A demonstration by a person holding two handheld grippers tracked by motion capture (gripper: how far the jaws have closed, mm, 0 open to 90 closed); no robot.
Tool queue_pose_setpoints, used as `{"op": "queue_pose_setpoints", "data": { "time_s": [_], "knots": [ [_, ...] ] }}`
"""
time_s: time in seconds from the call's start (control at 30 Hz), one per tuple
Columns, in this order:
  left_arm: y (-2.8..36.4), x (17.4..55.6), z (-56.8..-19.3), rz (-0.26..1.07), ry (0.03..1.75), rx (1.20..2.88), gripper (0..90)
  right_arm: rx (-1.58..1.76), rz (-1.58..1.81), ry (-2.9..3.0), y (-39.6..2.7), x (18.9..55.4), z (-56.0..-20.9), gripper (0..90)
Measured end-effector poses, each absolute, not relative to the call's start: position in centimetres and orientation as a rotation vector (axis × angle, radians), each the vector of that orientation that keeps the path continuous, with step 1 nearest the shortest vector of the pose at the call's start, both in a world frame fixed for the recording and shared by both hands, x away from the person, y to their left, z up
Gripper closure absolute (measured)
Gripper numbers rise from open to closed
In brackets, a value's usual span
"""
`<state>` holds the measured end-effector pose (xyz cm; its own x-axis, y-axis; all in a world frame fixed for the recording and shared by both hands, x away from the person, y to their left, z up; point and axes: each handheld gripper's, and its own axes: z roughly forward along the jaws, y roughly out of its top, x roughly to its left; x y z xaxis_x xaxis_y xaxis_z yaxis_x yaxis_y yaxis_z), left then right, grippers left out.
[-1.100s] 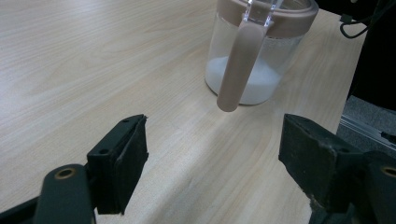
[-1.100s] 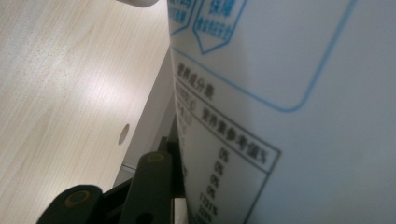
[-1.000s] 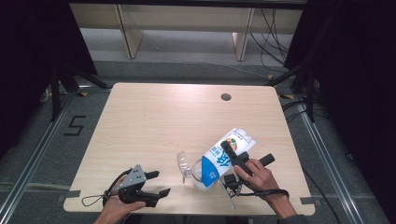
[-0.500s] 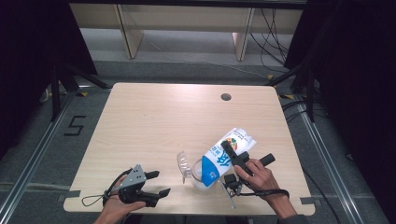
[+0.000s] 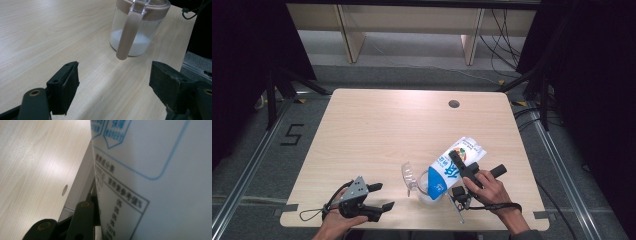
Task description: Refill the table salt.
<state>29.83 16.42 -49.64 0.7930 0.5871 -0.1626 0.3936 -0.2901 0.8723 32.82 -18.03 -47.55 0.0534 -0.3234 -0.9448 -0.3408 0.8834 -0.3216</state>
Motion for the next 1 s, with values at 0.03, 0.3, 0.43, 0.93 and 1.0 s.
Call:
{"op": "queue_pose_setpoints", "data": {
  "time_s": [0.03,0.3,0.43,0.93,1.0],
  "knots": [
    [16.43,29.82,-49.63,0.229,0.740,1.921,23.1,-0.532,0.018,1.545,-18.07,32.81,-47.60,69.3],
    [16.43,29.83,-49.64,0.228,0.739,1.921,23.1,-0.540,0.006,1.537,-18.07,32.76,-47.47,69.8],
    [16.43,29.83,-49.63,0.229,0.740,1.921,23.1,-0.534,0.012,1.536,-18.08,32.77,-47.41,70.1],
    [16.42,29.85,-49.66,0.225,0.737,1.920,23.1,-0.533,0.005,1.532,-18.11,32.75,-47.25,70.6],
    [16.42,29.82,-49.63,0.229,0.741,1.922,23.1,-0.534,0.004,1.530,-18.11,32.74,-47.26,70.8]
  ]
}}
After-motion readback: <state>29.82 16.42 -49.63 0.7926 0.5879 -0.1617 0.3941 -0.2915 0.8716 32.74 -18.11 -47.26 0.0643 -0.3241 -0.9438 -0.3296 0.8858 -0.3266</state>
